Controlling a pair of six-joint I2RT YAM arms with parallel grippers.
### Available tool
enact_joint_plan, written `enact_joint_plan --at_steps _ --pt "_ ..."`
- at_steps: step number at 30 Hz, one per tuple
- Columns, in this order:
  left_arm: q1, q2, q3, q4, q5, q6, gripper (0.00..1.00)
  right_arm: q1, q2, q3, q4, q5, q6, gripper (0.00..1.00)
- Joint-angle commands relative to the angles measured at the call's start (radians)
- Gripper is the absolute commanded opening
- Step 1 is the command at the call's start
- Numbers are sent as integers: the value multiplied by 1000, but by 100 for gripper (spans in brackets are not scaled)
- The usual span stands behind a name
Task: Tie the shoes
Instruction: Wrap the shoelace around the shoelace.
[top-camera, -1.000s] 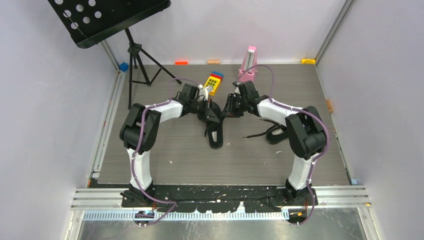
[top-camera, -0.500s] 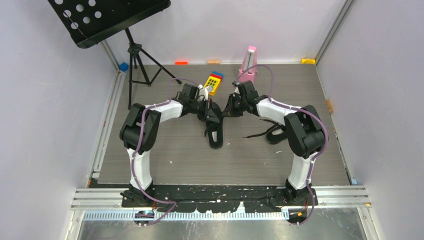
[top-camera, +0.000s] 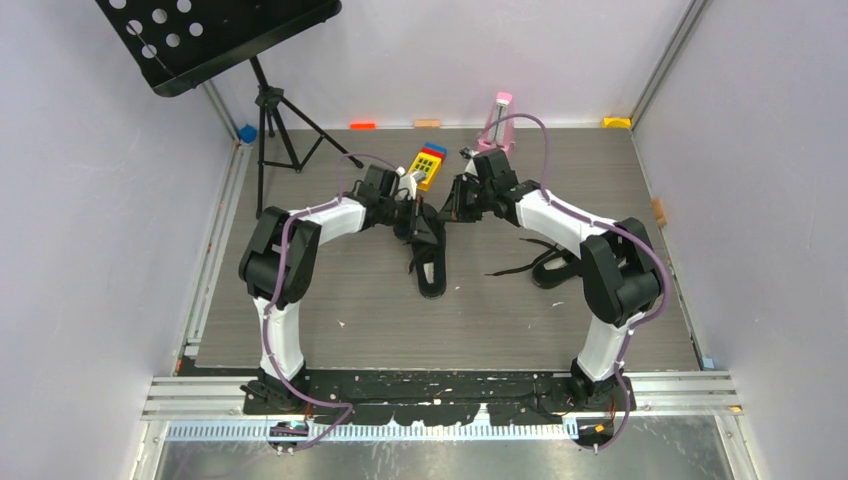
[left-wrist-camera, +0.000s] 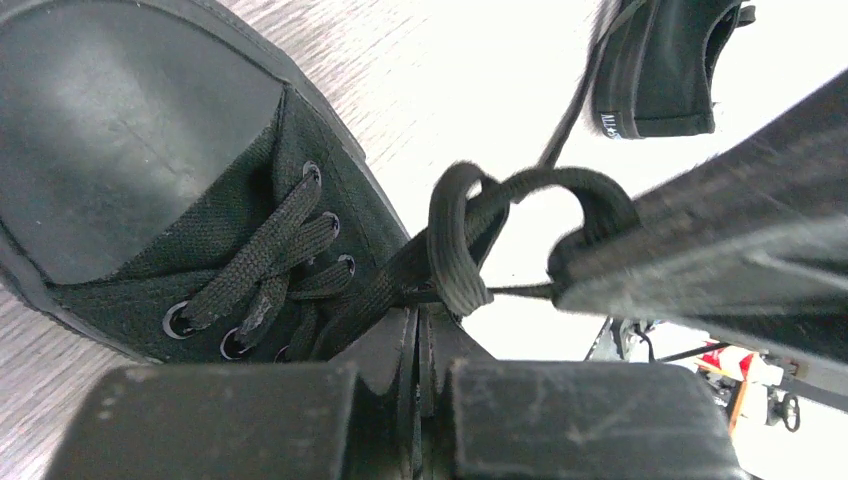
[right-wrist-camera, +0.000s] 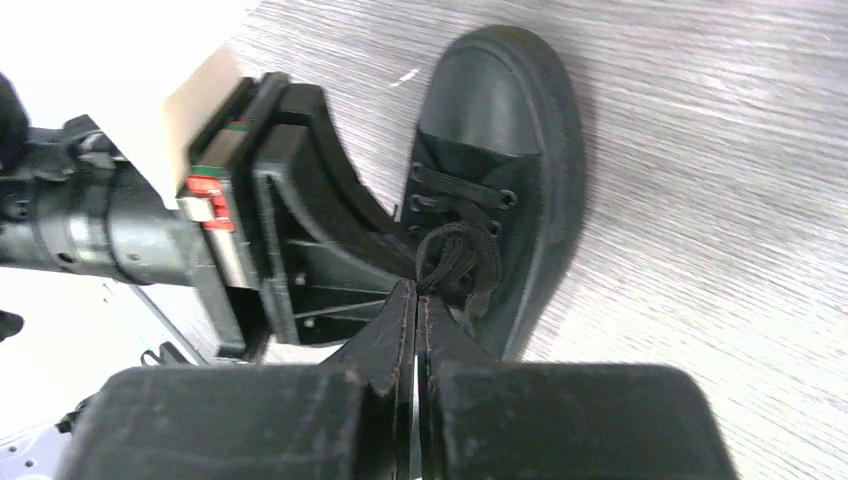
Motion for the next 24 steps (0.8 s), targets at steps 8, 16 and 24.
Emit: enact_joint_plan --at_steps 8,16,24 --pt "-21 -8 84 -64 -41 57 0 53 -45 113 -24 -31 7 0" --pt "-21 -92 13 26 -194 48 0 64 -59 115 -33 -18 28 0" --pt "-23 -112 -14 23 -209 48 0 64 -75 85 -22 -14 38 0"
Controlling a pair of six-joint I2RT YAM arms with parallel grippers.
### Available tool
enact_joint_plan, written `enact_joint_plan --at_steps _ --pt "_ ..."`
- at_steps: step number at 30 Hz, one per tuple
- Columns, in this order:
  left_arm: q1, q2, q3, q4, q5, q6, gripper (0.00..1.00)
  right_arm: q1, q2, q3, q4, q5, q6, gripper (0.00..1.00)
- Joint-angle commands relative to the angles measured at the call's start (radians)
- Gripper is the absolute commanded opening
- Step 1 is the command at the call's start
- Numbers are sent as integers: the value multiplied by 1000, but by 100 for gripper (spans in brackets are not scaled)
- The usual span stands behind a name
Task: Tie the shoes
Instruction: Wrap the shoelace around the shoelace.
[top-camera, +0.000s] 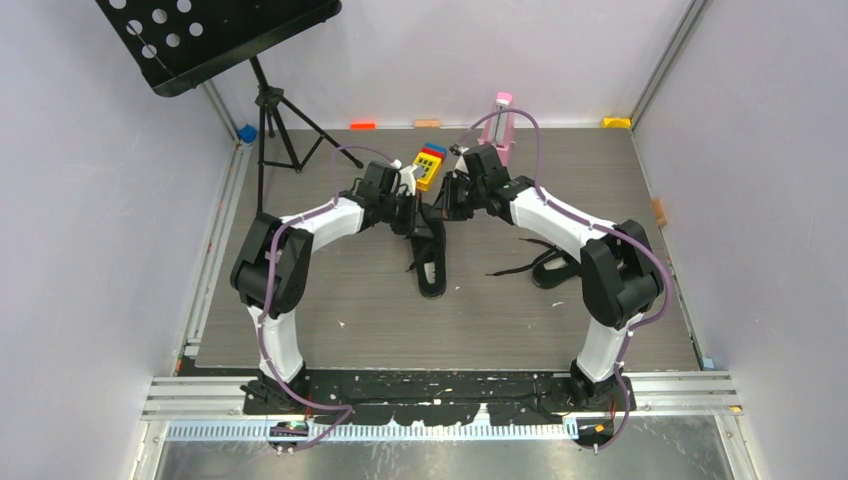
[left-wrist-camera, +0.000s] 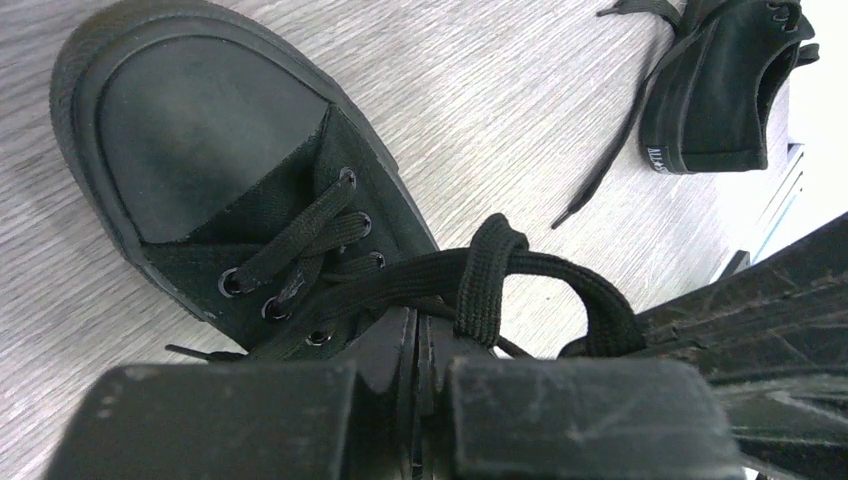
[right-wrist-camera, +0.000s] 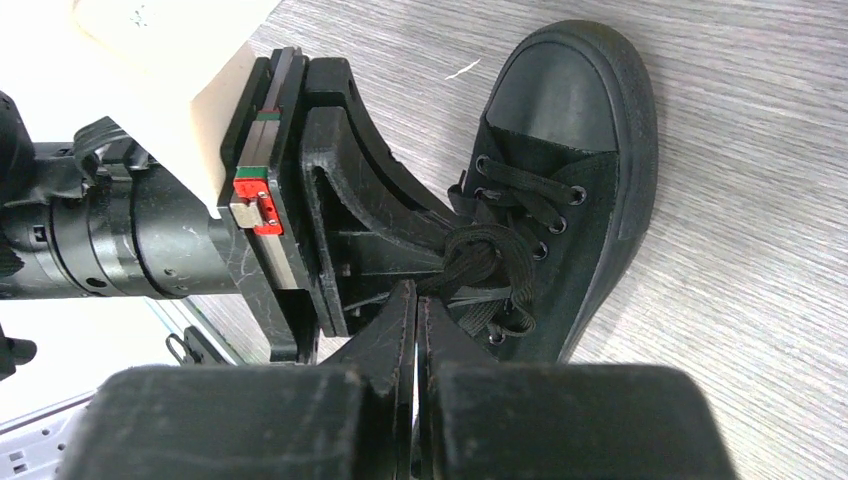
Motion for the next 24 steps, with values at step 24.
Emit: enact_joint_plan --at_steps 24 --pt "2 142 89 -44 263 4 0 8 -66 31 174 -103 114 0"
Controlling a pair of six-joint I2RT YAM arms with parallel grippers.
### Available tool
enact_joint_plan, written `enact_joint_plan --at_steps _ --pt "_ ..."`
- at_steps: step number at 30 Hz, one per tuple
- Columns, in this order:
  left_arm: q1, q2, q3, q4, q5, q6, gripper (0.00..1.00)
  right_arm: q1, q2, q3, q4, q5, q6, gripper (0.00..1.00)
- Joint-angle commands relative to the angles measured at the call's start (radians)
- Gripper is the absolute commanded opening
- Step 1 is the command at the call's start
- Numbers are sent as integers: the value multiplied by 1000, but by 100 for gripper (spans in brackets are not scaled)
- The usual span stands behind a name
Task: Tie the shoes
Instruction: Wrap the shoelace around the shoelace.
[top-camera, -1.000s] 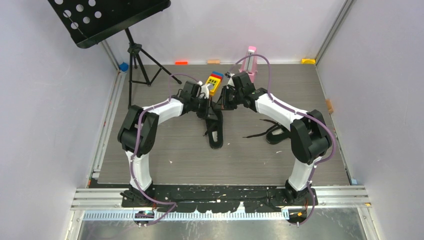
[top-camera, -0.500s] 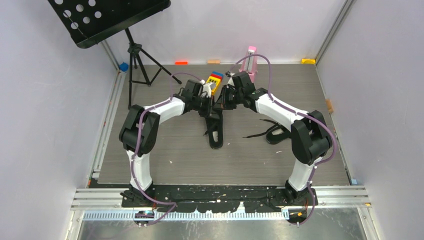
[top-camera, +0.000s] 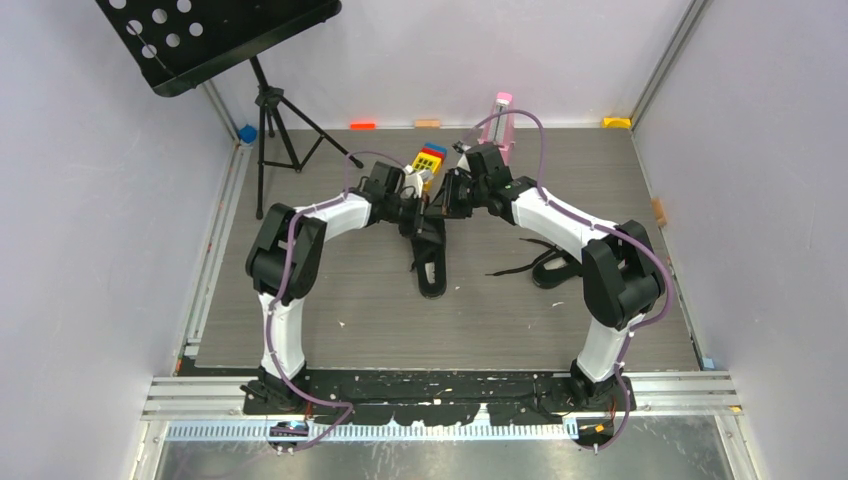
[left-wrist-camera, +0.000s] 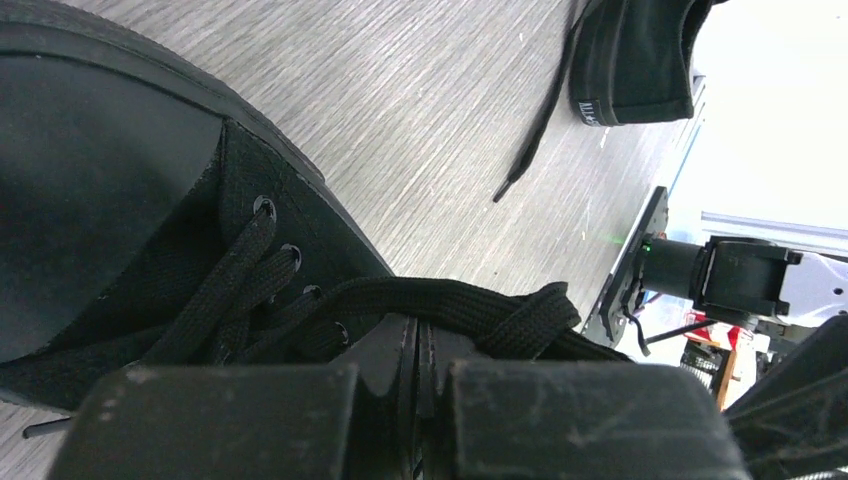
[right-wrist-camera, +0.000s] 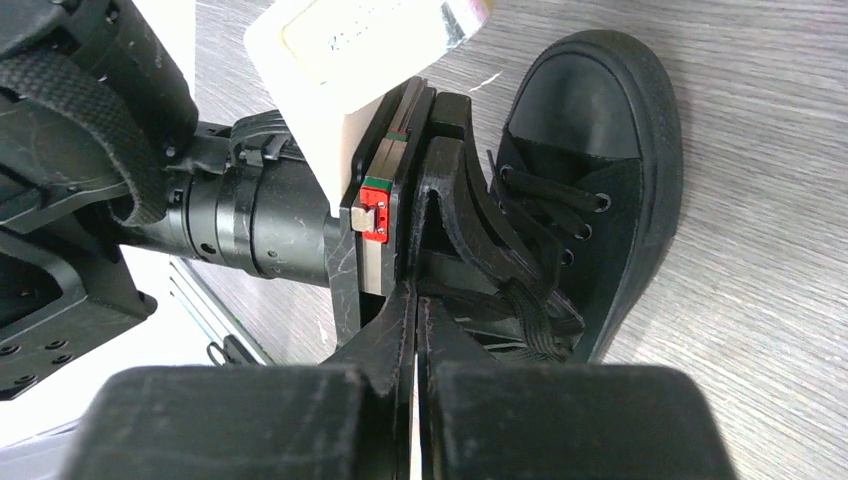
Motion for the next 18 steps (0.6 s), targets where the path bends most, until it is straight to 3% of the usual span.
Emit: enact_joint_plan --at_steps 1,10,18 --pt "10 18 3 -28 48 5 0 13 -53 45 137 -81 40 0" --pt "42 74 30 -68 121 -43 0 30 0 64 145 -126 34 0" --pt "45 129 46 38 190 -134 0 73 41 66 101 -63 7 0"
